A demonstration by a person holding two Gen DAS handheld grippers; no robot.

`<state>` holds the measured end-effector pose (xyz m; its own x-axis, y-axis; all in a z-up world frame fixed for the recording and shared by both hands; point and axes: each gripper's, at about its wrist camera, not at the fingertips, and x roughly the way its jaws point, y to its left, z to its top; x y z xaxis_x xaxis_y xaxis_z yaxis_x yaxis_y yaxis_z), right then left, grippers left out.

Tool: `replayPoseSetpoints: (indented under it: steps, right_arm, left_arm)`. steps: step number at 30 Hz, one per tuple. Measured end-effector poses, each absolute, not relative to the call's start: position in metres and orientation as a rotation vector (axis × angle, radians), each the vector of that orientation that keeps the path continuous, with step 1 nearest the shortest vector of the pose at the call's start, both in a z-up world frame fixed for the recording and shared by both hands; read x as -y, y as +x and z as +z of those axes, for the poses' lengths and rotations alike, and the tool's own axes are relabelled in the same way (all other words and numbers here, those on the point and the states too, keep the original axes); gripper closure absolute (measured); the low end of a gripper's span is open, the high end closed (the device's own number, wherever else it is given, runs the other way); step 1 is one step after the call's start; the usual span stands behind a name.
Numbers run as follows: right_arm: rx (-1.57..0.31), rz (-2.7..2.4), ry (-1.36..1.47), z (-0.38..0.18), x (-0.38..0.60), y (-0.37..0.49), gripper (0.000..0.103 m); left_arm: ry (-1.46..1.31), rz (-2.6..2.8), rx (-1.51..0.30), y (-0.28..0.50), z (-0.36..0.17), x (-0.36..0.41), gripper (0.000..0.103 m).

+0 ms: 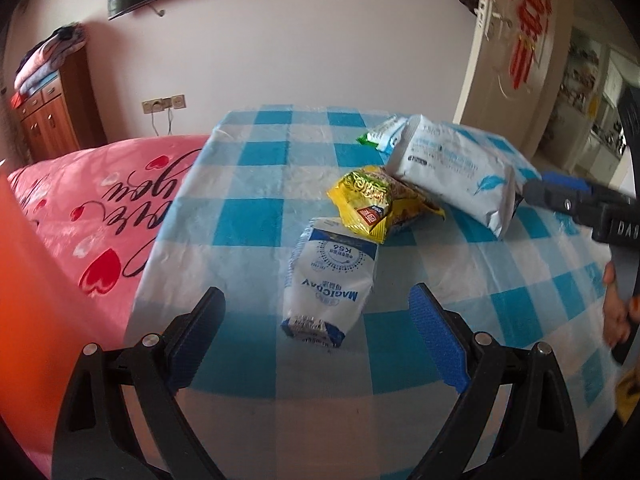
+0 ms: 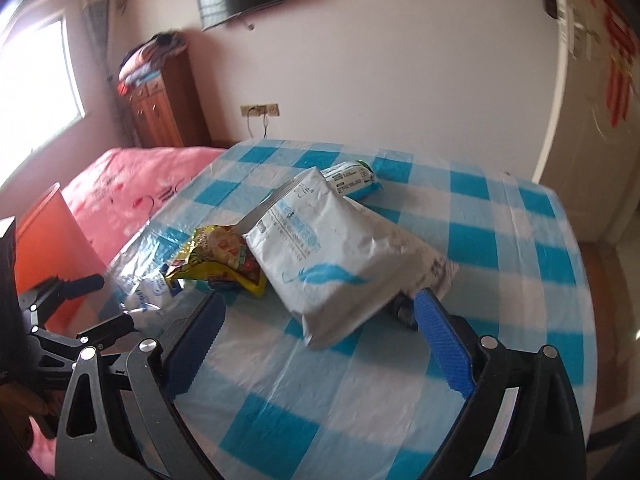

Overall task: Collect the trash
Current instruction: 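Grasp the white feather-print wipes pack with the right tool while the left tool grasps the white MAGICDAY bag, then carry the wipes pack and MAGICDAY bag with both tools to the orange bucket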

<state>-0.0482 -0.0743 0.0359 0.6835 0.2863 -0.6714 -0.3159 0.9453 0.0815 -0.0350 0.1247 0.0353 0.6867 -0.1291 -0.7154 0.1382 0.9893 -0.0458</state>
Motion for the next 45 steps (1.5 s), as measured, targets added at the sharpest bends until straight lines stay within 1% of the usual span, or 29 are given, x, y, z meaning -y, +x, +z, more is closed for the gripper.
replayPoseSetpoints:
  steps: [8, 16, 17, 19, 23, 27, 28, 38, 41, 45]
  right_arm:
    - [-0.799, 0.371, -0.177, 0.025, 0.059, -0.014, 0.009]
    - [-0.769, 0.374, -0.373, 0.021, 0.038, -0.003, 0.009]
    - [-0.769, 0.366, -0.397, 0.02, 0.037, -0.001, 0.009]
    - [-0.777, 0.36, -0.426, 0.018, 0.037, 0.002, 0.009]
    - [-0.785, 0.389, -0.482, 0.017, 0.033, 0.005, 0.009]
    - [-0.803, 0.429, -0.55, 0.011, 0.02, 0.011, 0.009]
    - [-0.806, 0.427, -0.564, 0.008, 0.017, 0.013, 0.009]
    - [-0.807, 0.39, -0.545, -0.001, 0.016, 0.018, 0.009]
    - [-0.805, 0.379, -0.527, 0.001, 0.017, 0.016, 0.017]
    - [-0.805, 0.361, -0.495, 0.004, 0.022, 0.008, 0.021]
  left_arm:
    - [0.052, -0.168, -0.84, -0.01, 0.021, -0.119, 0.01]
    - [0.048, -0.156, -0.85, 0.0, 0.015, -0.12, 0.011]
    - [0.048, -0.155, -0.85, 0.001, 0.015, -0.12, 0.012]
    - [0.043, -0.158, -0.856, 0.002, 0.013, -0.121, 0.021]
    - [0.051, -0.165, -0.856, 0.002, 0.013, -0.118, 0.028]
    - [0.045, -0.175, -0.861, 0.003, 0.012, -0.116, 0.043]
    - [0.042, -0.174, -0.865, 0.003, 0.012, -0.116, 0.045]
    - [-0.006, -0.175, -0.861, 0.002, 0.012, -0.12, 0.046]
    - [-0.028, -0.177, -0.858, -0.001, 0.013, -0.123, 0.046]
    - [-0.049, -0.173, -0.851, -0.007, 0.013, -0.128, 0.046]
